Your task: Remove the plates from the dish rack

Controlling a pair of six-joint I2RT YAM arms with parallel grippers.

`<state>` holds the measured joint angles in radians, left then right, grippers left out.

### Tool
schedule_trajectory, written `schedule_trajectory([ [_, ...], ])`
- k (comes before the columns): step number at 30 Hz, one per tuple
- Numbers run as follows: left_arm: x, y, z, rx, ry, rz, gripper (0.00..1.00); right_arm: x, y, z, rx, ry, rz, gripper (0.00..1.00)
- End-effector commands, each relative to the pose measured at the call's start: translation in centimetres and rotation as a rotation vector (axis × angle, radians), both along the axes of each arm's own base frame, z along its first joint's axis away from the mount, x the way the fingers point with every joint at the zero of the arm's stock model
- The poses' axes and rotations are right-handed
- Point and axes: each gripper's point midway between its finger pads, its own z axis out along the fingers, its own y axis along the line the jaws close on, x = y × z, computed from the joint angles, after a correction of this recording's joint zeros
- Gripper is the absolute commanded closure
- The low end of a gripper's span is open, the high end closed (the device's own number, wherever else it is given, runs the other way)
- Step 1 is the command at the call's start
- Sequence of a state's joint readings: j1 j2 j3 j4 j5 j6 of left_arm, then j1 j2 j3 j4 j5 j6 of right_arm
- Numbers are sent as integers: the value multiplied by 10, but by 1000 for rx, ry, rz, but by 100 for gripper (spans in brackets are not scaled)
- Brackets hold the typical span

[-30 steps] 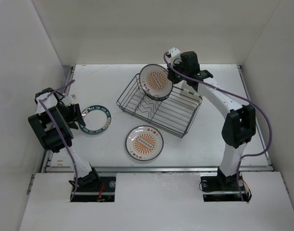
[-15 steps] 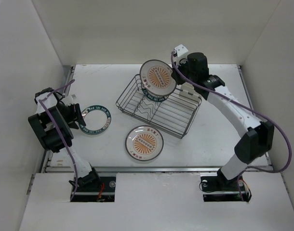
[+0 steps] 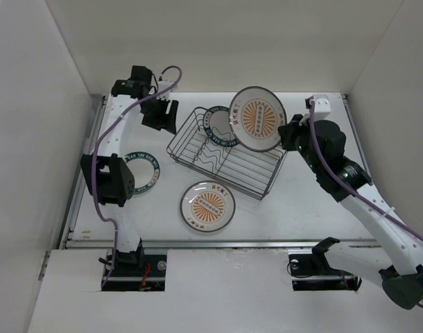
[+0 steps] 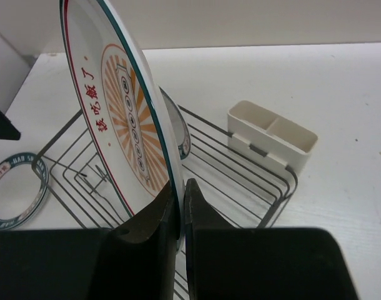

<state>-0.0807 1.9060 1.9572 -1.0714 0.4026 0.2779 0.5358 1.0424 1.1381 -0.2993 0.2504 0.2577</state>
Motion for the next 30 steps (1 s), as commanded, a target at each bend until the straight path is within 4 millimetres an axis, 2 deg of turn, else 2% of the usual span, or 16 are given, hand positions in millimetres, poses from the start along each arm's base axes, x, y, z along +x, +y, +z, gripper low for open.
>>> schedule_trajectory([
  [1, 30, -12, -8, 27, 8, 82, 39, -7, -24, 26, 123, -74, -125, 100],
  [2, 37, -14, -11, 44, 5, 98, 39, -11, -26, 28, 125, -76, -125, 100],
  [3, 46, -21, -24, 53, 23, 111, 39, -14, -28, 23, 118, -66, -126, 100],
  [5, 61, -26, -22, 81, -17, 120, 38, -22, -32, 20, 113, -59, -126, 100],
  [6, 68, -24, -34, 122, -17, 130, 38, -24, -34, 18, 112, -57, -126, 100],
  [7, 71, -26, -38, 133, -15, 135, 37, -27, -35, 12, 104, -46, -127, 100],
  [9, 77, -36, -40, 151, -32, 121, 37, -33, -39, 15, 116, -62, -126, 100],
  [10, 78, -44, -49, 165, -21, 107, 37, -35, -40, 18, 121, -70, -126, 100],
  [13, 83, -48, -62, 196, -13, 103, 38, -41, -42, 11, 120, -66, -117, 100],
  [14, 86, -52, -66, 206, -15, 97, 45, -41, -40, 11, 122, -65, -105, 100],
  [15, 86, -52, -67, 206, -15, 97, 45, -41, -39, 11, 122, -65, -105, 100],
  [19, 89, -57, -71, 181, 2, 128, 79, -43, -38, 2, 108, -41, -95, 100],
  [20, 88, -59, -76, 170, 18, 138, 95, -43, -37, 2, 109, -39, -86, 100],
  [21, 86, -59, -76, 169, 30, 147, 100, -43, -36, -3, 104, -32, -86, 100],
  [26, 82, -66, -76, 115, 76, 236, 100, -44, -37, -2, 109, -39, -86, 100],
  [30, 82, -45, -80, 63, 126, 397, 100, -45, -31, -4, 114, -35, -51, 100],
])
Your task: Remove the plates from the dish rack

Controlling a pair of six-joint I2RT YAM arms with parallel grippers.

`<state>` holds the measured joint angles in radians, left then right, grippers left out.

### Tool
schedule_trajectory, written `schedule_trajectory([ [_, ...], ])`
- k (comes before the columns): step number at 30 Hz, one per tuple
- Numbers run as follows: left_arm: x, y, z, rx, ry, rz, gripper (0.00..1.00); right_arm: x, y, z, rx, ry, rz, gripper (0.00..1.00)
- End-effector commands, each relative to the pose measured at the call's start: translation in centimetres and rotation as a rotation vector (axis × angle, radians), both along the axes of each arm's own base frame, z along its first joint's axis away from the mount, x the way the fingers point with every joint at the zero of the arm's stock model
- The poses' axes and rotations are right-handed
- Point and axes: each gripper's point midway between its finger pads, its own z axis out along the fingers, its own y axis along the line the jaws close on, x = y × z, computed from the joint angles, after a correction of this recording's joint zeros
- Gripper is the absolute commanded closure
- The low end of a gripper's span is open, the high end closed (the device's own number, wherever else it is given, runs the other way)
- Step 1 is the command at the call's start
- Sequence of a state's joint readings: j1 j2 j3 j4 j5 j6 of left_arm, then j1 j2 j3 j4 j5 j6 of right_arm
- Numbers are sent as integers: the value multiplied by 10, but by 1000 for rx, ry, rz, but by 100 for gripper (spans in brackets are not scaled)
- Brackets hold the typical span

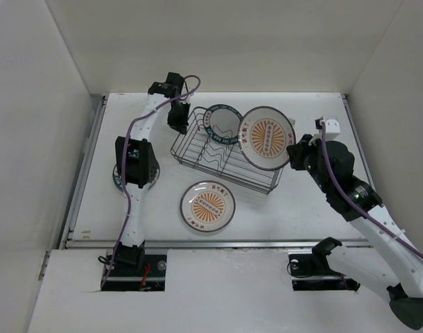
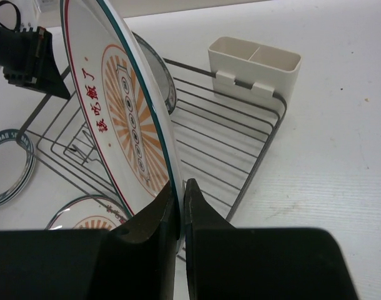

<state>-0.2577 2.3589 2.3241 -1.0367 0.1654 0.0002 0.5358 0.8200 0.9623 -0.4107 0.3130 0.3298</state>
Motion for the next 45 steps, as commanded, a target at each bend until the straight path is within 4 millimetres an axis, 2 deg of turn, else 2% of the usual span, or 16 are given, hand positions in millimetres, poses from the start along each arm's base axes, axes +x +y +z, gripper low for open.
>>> schedule_trajectory([
  [1, 9, 29, 22, -75, -18, 274, 100, 0, 12, 35, 98, -108, 51, 100],
  [2, 10, 33, 24, -86, -21, 307, 100, 1, 16, 28, 92, -89, 71, 100],
  [3, 8, 38, 22, -88, -15, 325, 100, 0, 20, 30, 100, -94, 92, 100],
  [4, 10, 44, 29, -95, -36, 336, 100, -2, 30, 29, 110, -88, 147, 100],
  [8, 10, 41, 32, -116, -45, 353, 100, -11, 68, 15, 129, -18, 354, 100],
  [10, 2, 39, 25, -130, -8, 372, 100, -12, 88, 8, 154, 15, 447, 100],
  [11, -2, 36, 27, -147, 5, 391, 100, -21, 103, 7, 184, 38, 541, 100],
  [12, 0, 34, 23, -161, 7, 397, 100, -25, 116, -15, 195, 109, 594, 100],
  [15, -2, 30, 21, -182, 9, 387, 100, -42, 147, -35, 265, 197, 741, 100],
  [16, -2, 30, 21, -182, 9, 387, 100, -43, 155, -54, 272, 248, 756, 100],
  [20, 4, 33, 27, -163, -23, 345, 100, -57, 176, -94, 324, 401, 801, 100],
  [28, 8, 38, 34, -133, -59, 306, 100, -61, 189, -153, 325, 612, 767, 100],
  [30, 6, 38, 34, -127, -53, 299, 100, -60, 197, -162, 311, 639, 752, 100],
  [38, 6, 39, 34, -124, -55, 290, 100, -57, 199, -201, 256, 715, 681, 100],
  [41, 3, 40, 33, -117, -48, 281, 100, -57, 194, -213, 217, 739, 629, 82],
  [45, 3, 40, 37, -113, -61, 264, 100, -56, 191, -214, 164, 747, 587, 49],
])
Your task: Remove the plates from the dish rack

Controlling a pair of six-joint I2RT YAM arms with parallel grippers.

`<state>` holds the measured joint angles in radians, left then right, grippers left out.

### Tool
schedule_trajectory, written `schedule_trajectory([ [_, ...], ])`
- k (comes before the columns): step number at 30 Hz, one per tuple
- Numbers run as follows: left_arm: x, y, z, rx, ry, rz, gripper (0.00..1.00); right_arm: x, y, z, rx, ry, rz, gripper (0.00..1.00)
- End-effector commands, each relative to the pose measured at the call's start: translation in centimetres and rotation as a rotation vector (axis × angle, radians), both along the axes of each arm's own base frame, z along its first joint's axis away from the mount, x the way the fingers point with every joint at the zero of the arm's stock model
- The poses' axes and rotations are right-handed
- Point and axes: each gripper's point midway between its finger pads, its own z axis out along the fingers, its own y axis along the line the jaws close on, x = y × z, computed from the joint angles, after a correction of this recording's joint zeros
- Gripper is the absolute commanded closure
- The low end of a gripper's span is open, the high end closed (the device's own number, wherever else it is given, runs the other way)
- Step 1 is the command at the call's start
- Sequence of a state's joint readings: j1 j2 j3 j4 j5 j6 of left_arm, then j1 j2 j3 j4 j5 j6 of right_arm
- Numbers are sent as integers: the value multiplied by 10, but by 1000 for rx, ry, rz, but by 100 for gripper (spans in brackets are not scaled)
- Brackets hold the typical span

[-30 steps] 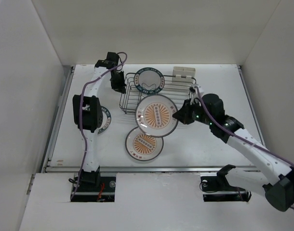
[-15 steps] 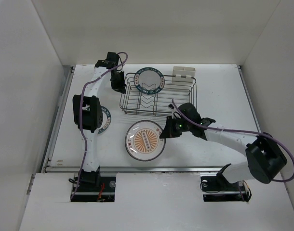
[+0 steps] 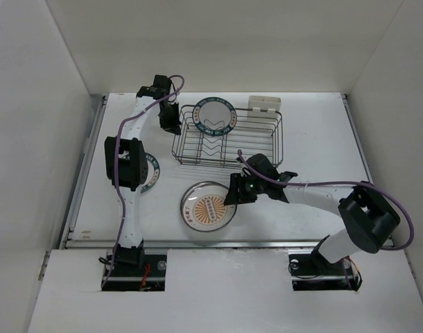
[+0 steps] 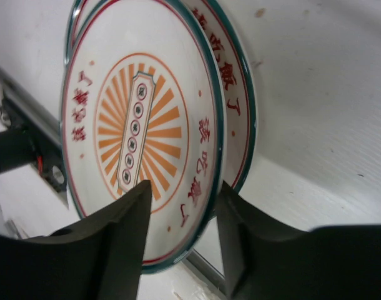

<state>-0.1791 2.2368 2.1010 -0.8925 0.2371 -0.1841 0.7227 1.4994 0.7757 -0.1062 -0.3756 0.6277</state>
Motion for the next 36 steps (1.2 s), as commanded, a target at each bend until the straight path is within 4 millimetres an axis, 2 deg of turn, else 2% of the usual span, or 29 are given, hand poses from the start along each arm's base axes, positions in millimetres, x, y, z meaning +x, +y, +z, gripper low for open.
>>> schedule_trajectory([
  [1, 6, 20, 39, 28, -79, 49, 100, 15, 8, 13, -34, -82, -22, 47],
  [2, 6, 20, 39, 28, -79, 49, 100, 17, 6, 13, -51, -83, -33, 47],
  [4, 5, 20, 43, 30, -91, 41, 100, 13, 3, 9, -100, -85, -31, 41],
  [5, 5, 20, 43, 30, -91, 41, 100, 17, 4, 15, -101, -96, -38, 41],
  [7, 5, 20, 48, 29, -100, 41, 100, 13, -3, 9, -156, -85, -41, 37],
  [9, 5, 22, 52, 40, -113, 36, 100, 13, -2, 16, -182, -114, -49, 36],
  [11, 5, 23, 51, 43, -115, 28, 99, 8, -8, 14, -216, -107, -50, 34],
  [12, 5, 23, 56, 42, -124, 28, 98, 11, -8, 19, -218, -125, -52, 34],
  [14, 4, 21, 55, 55, -128, 14, 98, 5, -15, 16, -267, -111, -52, 34],
  [15, 4, 21, 55, 55, -128, 14, 98, 9, -20, 17, -296, -126, -74, 34],
  [18, 3, 18, 59, 65, -141, 1, 92, 6, -29, 19, -353, -129, -86, 34],
  [21, 4, 14, 62, 70, -154, -24, 81, 6, -28, 40, -320, -187, -71, 34],
  [24, 3, 14, 67, 69, -163, -24, 78, 11, -21, 71, -233, -264, -67, 32],
  [25, 5, 16, 70, 76, -175, -18, 78, 13, -18, 74, -218, -276, -70, 32],
  [28, 5, 16, 73, 76, -178, -18, 77, 12, -16, 62, -241, -255, -50, 32],
  [30, 4, 16, 75, 80, -181, -27, 71, 13, -16, 52, -265, -235, -45, 32],
  [32, 4, 16, 76, 80, -181, -27, 67, 19, -8, 60, -238, -258, -51, 33],
  [35, 4, 17, 91, 83, -217, -42, 57, 37, 4, 99, -189, -371, -42, 33],
  [36, 5, 17, 100, 80, -239, -40, 55, 47, 3, 111, -195, -423, -61, 30],
])
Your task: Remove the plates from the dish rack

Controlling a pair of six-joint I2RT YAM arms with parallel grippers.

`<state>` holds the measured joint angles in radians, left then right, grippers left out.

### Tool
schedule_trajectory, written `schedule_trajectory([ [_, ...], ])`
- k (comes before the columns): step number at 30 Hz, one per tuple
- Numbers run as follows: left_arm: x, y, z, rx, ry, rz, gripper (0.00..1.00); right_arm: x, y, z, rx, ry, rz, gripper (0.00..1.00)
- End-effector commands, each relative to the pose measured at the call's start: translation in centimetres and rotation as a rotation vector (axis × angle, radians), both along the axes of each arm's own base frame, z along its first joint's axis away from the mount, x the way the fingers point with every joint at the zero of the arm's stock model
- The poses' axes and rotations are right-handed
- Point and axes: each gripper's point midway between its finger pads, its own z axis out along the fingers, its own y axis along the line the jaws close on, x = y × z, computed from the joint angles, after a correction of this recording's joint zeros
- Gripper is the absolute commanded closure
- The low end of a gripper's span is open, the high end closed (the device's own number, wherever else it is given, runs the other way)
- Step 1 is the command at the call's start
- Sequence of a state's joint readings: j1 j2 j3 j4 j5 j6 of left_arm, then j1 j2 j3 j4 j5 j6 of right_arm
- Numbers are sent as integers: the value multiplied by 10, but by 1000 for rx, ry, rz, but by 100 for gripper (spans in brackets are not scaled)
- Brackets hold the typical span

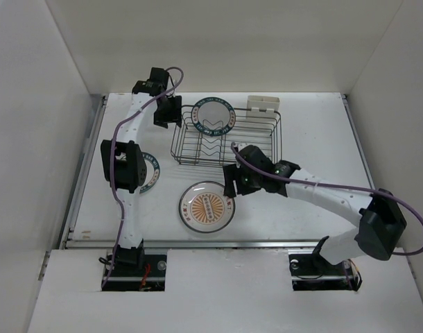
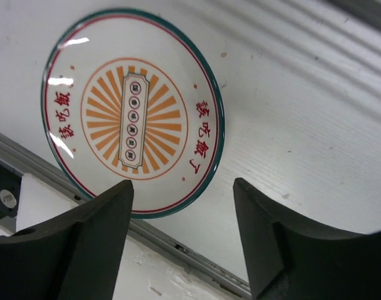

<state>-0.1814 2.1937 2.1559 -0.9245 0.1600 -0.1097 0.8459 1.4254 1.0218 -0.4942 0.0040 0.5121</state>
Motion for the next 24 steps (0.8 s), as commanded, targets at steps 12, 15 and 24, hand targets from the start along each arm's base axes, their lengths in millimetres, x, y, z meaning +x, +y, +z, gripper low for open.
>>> schedule_trajectory([
  [12, -30, 18, 128, 49, -257, -57, 29, 222, 12, 179, -84, -643, -53, 5],
  [15, -46, 35, 130, 90, -260, -55, 23, 269, 15, 179, -43, -671, -41, 5],
  [24, -81, 73, 96, 185, -181, -52, 22, 343, 33, 135, 62, -700, 107, 6],
])
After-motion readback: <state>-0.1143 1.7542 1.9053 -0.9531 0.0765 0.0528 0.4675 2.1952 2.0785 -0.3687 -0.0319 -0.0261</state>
